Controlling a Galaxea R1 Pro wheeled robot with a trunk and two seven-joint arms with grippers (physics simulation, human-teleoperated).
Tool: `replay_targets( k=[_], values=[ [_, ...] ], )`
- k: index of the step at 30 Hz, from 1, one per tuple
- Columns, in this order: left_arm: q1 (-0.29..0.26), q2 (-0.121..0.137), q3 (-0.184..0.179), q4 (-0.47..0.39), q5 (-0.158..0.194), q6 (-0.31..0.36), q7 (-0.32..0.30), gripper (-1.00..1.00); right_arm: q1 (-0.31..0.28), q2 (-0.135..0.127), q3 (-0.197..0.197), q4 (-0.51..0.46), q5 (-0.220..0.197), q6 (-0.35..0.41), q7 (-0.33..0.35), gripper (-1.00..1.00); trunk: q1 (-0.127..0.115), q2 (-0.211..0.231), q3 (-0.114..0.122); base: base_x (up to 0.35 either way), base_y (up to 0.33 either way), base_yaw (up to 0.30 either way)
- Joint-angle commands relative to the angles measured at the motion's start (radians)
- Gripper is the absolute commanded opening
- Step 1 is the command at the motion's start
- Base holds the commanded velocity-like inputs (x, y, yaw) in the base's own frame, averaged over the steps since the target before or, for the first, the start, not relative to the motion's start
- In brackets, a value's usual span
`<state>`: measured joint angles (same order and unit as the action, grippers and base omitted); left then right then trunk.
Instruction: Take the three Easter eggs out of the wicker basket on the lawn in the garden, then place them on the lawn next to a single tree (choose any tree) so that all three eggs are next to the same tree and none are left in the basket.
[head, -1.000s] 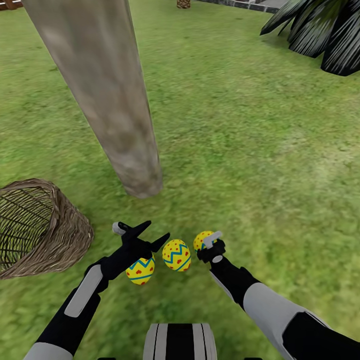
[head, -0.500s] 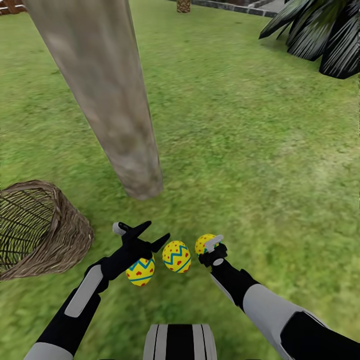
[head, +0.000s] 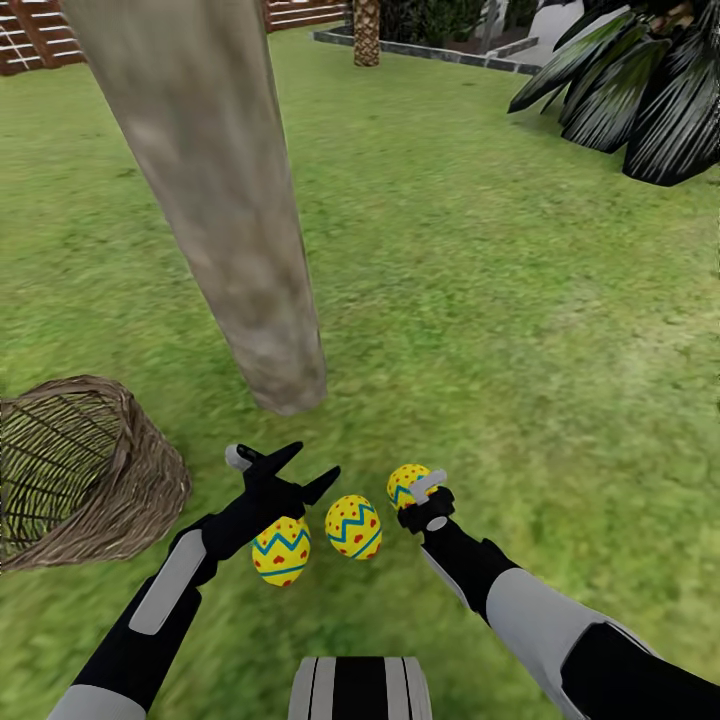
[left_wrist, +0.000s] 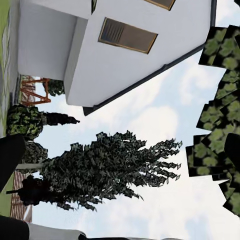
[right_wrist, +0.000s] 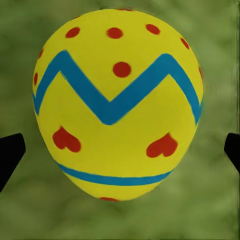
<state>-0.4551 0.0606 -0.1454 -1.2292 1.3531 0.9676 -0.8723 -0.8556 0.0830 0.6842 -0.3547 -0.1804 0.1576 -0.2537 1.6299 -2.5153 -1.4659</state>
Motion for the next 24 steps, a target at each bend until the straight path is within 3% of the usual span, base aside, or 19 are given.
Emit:
replay_targets(
  k=[1,4,6,10,13,15,19,24],
  values=[
    [-0.001,0.001,-0.002,0.0,0.003,0.003,-0.002,1.0,-0.001,-0.002,0.008,-0.006,-0.007,0.005,-0.007,1.0,-0.001,0.0,0.003,0.0,0.0,0.0],
    [-0.001,0.001,-0.008,0.0,0.004,0.003,-0.001,1.0,-0.003,-0.008,0.01,-0.019,-0.002,0.008,-0.002,1.0,-0.002,0.001,0.015,0.0,0.0,0.0],
    [-0.001,0.001,-0.048,0.001,0.003,0.003,-0.001,1.0,-0.003,-0.011,0.011,-0.02,-0.002,0.009,-0.001,1.0,-0.003,0.001,0.023,0.0,0.0,0.0],
    [-0.001,0.0,-0.055,-0.012,0.003,0.003,0.014,1.0,-0.003,-0.011,0.01,-0.039,-0.002,0.01,-0.001,1.0,-0.005,0.002,0.038,0.0,0.0,0.0],
    [-0.001,-0.009,-0.055,-0.075,0.006,0.006,0.164,1.0,-0.003,-0.011,0.009,-0.042,-0.003,0.01,-0.001,1.0,-0.006,0.003,0.05,0.0,0.0,0.0],
    [-0.001,-0.011,-0.056,-0.088,0.007,0.007,0.206,1.0,-0.003,-0.011,0.009,-0.044,-0.003,0.01,-0.001,1.0,-0.007,0.003,0.058,0.0,0.0,0.0],
    [-0.001,-0.011,-0.055,-0.108,0.008,0.011,0.218,1.0,-0.003,-0.011,0.008,-0.063,-0.005,0.023,0.001,1.0,-0.009,0.004,0.073,-0.04,0.0,0.0],
    [-0.001,-0.01,-0.054,-0.108,0.012,0.015,0.217,1.0,-0.003,-0.013,0.006,-0.071,-0.005,0.033,0.002,1.0,-0.011,0.005,0.092,-0.305,0.0,0.0]
  ],
)
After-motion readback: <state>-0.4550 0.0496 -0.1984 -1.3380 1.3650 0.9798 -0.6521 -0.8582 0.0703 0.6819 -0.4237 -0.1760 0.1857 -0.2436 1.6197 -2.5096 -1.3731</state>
